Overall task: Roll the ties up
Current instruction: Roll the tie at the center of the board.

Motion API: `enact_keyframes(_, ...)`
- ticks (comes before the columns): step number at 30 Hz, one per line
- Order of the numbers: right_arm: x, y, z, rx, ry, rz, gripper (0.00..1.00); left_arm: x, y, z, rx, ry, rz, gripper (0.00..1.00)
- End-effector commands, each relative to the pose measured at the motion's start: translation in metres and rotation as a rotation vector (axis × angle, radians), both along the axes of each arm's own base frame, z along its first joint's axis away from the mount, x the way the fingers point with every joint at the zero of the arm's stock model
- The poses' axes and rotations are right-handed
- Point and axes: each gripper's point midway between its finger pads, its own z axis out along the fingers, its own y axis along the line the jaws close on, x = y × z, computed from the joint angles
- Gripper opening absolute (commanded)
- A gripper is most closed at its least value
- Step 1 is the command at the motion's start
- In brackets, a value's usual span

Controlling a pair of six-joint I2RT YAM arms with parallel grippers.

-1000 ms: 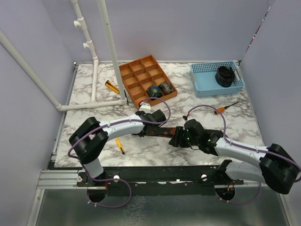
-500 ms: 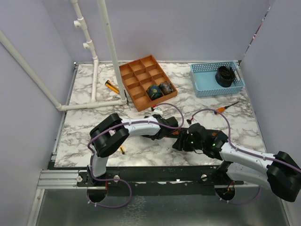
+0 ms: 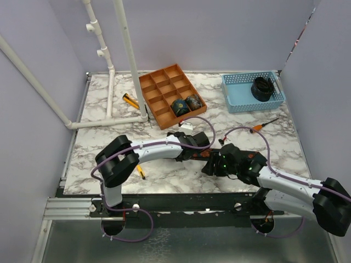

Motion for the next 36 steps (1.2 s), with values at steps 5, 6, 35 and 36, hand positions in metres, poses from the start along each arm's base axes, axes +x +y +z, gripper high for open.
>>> enact_keyframes(5, 0.014, 0.016, 0.031, 0.026, -0.067, 0.049, 0.64, -0.008, -0.01, 0.04, -0.238, -0.039, -0.022, 0.73)
enact_keyframes(6, 0.016, 0.02, 0.036, 0.038, -0.071, 0.06, 0.65, -0.009, -0.008, 0.046, -0.262, -0.049, -0.019, 0.74)
enact_keyframes(35, 0.094, 0.154, 0.007, 0.007, 0.114, 0.115, 0.56, 0.028, 0.087, 0.043, -0.933, -0.103, 0.095, 0.89)
enact_keyframes(36, 0.092, 0.149, 0.002, -0.008, 0.118, 0.106, 0.55, 0.027, 0.086, 0.042, -0.934, -0.097, 0.092, 0.89)
